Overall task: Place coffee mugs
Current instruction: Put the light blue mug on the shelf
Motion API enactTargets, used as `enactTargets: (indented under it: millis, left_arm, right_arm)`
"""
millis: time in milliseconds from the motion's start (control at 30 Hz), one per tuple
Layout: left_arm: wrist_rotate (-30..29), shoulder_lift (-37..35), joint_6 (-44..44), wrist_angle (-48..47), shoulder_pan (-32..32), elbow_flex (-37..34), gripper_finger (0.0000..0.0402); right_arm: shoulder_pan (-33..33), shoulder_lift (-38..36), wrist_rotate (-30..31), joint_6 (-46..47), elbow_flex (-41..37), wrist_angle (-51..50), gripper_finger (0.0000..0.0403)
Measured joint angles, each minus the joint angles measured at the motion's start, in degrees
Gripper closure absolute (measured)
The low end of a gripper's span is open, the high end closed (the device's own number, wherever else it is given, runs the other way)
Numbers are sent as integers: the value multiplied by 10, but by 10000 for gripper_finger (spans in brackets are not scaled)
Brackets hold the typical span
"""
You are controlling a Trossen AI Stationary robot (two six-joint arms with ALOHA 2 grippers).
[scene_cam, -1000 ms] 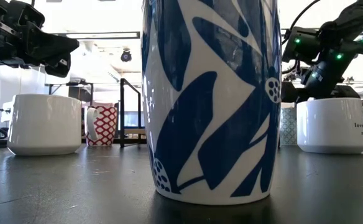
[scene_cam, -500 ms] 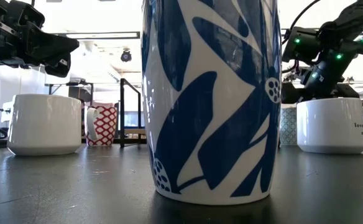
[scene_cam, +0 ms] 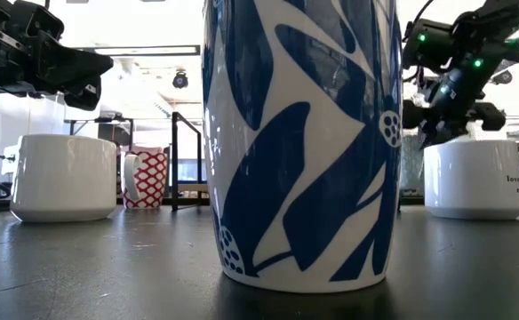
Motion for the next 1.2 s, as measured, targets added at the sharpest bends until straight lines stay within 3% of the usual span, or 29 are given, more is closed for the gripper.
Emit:
enactTargets:
  millis: [267,600,900,1200]
  left_arm:
    - [0,0,0,0,0,0,402]
    - [0,0,0,0,0,0,402]
    - [0,0,0,0,0,0,402]
    - [0,0,0,0,0,0,402]
  right_arm:
    - [0,-3,55,2,75,-123,346]
    - [0,-3,118,-69,195,-140,346]
    - [22,0,116,-117,290,-122,346]
    - [92,33,83,-168,275,17,346]
